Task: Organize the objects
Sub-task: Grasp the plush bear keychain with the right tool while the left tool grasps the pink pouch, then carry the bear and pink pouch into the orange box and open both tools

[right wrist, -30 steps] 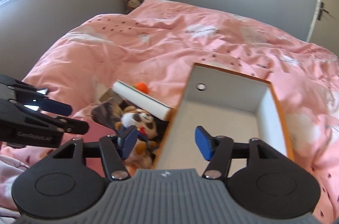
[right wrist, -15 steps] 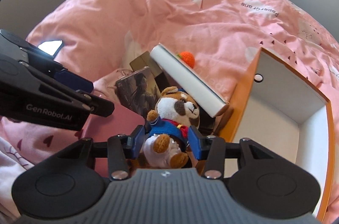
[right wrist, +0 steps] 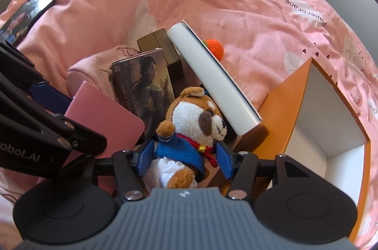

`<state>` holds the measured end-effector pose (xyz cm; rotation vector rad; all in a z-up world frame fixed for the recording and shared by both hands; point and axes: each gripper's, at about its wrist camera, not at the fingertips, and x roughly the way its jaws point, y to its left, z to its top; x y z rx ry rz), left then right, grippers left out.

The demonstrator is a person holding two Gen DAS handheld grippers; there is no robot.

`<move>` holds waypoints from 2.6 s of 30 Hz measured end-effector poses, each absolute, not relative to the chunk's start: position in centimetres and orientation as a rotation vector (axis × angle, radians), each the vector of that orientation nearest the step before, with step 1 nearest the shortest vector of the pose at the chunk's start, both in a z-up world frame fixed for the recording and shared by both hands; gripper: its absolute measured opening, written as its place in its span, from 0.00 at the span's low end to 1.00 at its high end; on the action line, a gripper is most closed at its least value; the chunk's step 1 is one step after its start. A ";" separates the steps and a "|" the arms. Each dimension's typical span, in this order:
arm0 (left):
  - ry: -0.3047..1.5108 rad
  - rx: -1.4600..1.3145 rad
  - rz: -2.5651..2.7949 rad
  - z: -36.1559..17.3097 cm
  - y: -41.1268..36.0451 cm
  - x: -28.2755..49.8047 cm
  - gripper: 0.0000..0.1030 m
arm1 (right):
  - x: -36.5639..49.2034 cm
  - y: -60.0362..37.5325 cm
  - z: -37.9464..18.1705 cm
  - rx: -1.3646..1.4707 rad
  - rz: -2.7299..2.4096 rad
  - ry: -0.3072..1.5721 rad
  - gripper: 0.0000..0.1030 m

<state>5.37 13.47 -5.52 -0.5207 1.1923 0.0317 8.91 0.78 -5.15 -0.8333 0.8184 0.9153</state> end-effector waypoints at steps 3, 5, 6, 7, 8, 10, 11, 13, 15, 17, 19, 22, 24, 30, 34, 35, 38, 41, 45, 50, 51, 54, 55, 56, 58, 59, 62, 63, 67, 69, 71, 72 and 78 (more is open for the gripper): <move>1.192 -0.553 0.025 -5.9 13.4 5.2 0.44 | 8.7 1.2 -5.8 -0.883 0.896 0.780 0.58; 1.182 -0.555 0.019 -6.0 13.3 5.0 0.38 | 8.6 1.3 -6.2 -0.913 0.875 0.749 0.51; 1.175 -0.561 0.012 -6.0 13.2 4.9 0.33 | 8.6 1.3 -6.3 -0.923 0.867 0.739 0.48; 1.169 -0.569 0.008 -6.0 13.2 4.8 0.31 | 8.6 1.1 -6.2 -0.922 0.862 0.734 0.45; 1.162 -0.565 0.011 -5.9 13.2 4.6 0.30 | 8.6 1.0 -6.0 -0.911 0.865 0.733 0.41; 1.145 -0.550 0.020 -5.6 12.9 4.3 0.29 | 8.5 0.5 -5.3 -0.880 0.879 0.736 0.39; 1.136 -0.541 0.023 -5.4 12.8 4.2 0.27 | 8.3 0.3 -4.9 -0.864 0.886 0.733 0.39; 1.115 -0.531 0.023 -4.8 12.6 3.9 0.25 | 7.8 -0.3 -4.0 -0.844 0.894 0.711 0.38; 1.089 -0.515 0.016 -4.0 12.4 3.5 0.22 | 7.5 -0.9 -3.0 -0.805 0.901 0.706 0.38; 1.068 -0.501 0.012 -3.2 12.2 3.3 0.21 | 7.4 -1.7 -1.8 -0.734 0.918 0.720 0.38; 1.044 -0.490 0.010 -2.3 12.1 3.2 0.20 | 7.4 -2.7 -0.7 -0.648 0.941 0.735 0.38; 1.012 -0.477 0.006 -0.9 11.8 2.9 0.19 | 7.4 -4.3 1.1 -0.535 0.957 0.747 0.38; 0.986 -0.473 0.002 0.1 11.7 2.9 0.19 | 7.3 -5.4 2.2 -0.470 0.959 0.742 0.38; 0.902 -0.427 -0.051 4.1 10.1 4.0 0.19 | 8.2 -10.0 6.2 -0.247 0.923 0.708 0.38; 0.858 -0.408 -0.155 6.9 8.0 5.8 0.19 | 9.4 -13.3 7.9 -0.161 0.826 0.658 0.38; 0.854 -0.396 -0.179 7.3 7.0 6.4 0.19 | 9.7 -13.9 8.0 -0.149 0.799 0.656 0.38; 0.865 -0.344 -0.235 7.6 4.1 8.1 0.19 | 11.5 -16.1 6.9 -0.097 0.705 0.704 0.38; 0.954 -0.339 -0.287 5.7 1.6 10.3 0.19 | 13.3 -18.1 4.5 -0.048 0.632 0.790 0.38; 1.087 -0.323 -0.297 2.1 -0.7 12.8 0.19 | 14.9 -19.6 1.0 -0.041 0.574 0.891 0.38; 1.183 -0.260 -0.262 -0.4 -2.4 14.7 0.19 | 16.0 -20.6 -1.3 -0.027 0.582 0.947 0.38; 1.198 -0.254 -0.249 -0.8 -2.5 15.0 0.19 | 16.1 -20.7 -1.5 -0.026 0.589 0.946 0.38; 1.264 -0.244 -0.216 -2.2 -2.9 15.8 0.19 | 16.5 -20.5 -1.7 -0.039 0.604 0.931 0.38; 1.287 -0.232 -0.206 -2.7 -3.0 16.1 0.19 | 16.6 -20.4 -1.8 -0.044 0.611 0.931 0.38; 1.306 -0.217 -0.194 -3.0 -3.2 16.3 0.19 | 16.7 -20.2 -1.9 -0.049 0.620 0.932 0.38; 1.336 -0.187 -0.173 -3.4 -3.5 16.6 0.19 | 16.8 -19.9 -2.2 -0.061 0.656 0.933 0.38; 1.354 -0.165 -0.155 -3.6 -3.7 16.7 0.19 | 16.8 -19.7 -2.4 -0.065 0.676 0.937 0.38; 1.386 -0.129 -0.127 -4.2 -3.9 16.9 0.19 | 17.1 -19.7 -3.3 -0.040 0.705 0.979 0.38; 1.393 -0.119 -0.121 -4.4 -4.0 16.9 0.19 | 17.4 -19.9 -3.9 -0.013 0.710 1.011 0.38; 1.426 -0.107 -0.120 -5.0 -4.3 17.0 0.22 | 18.1 -20.2 -6.5 0.034 0.699 1.141 0.38; 1.442 -0.104 -0.119 -5.2 -4.6 17.2 0.22 | 17.8 -20.0 -7.0 0.018 0.713 1.150 0.38; 1.447 -0.102 -0.112 -5.4 -4.5 17.2 0.23 | 17.6 -19.8 -6.9 0.008 0.713 1.150 0.38; 1.449 -0.112 -0.108 -5.5 -4.3 17.2 0.24 | 17.7 -19.7 -6.9 0.012 0.712 1.155 0.38; 1.415 -0.148 -0.125 -4.6 -3.2 17.0 0.41 | 17.7 -19.3 -7.1 0.013 0.712 1.178 0.38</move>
